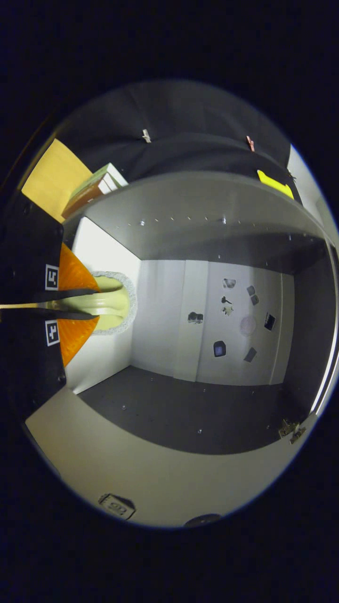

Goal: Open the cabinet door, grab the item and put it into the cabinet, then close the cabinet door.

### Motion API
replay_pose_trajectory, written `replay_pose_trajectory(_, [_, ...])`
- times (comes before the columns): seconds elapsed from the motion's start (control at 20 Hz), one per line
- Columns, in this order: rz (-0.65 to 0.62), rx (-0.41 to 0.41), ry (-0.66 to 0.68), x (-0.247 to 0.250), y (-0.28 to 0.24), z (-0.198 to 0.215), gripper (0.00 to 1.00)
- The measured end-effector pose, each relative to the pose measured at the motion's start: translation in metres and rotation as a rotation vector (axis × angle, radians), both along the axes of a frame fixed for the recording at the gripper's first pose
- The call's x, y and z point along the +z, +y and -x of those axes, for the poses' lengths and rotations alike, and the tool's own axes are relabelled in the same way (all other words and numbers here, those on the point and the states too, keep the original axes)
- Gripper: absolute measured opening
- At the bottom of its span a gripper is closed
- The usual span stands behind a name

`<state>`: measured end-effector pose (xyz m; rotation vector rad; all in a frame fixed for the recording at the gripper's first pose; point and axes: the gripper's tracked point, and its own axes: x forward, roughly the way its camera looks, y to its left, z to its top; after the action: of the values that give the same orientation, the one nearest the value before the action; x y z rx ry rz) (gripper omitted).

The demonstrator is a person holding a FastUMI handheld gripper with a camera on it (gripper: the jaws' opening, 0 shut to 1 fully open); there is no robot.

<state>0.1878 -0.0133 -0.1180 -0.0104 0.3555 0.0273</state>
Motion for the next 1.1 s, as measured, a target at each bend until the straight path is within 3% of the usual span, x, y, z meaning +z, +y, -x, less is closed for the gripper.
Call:
replay_pose_trajectory(0.25, [-0.012, -0.025, 0.025, -0.025, -0.006, -0.064, 0.08])
replay_pose_trajectory(0.6, [-0.056, -0.033, 0.088, -0.071, -0.009, -0.101, 0.11])
replay_pose_trajectory(0.75, [-0.075, -0.043, 0.065, -0.069, -0.014, -0.108, 0.21])
replay_pose_trajectory(0.95, [-0.098, -0.016, 0.111, -0.085, -0.009, -0.110, 0.26])
replay_pose_trajectory(1.1, [-0.073, -0.013, 0.045, -0.070, -0.008, -0.113, 0.48])
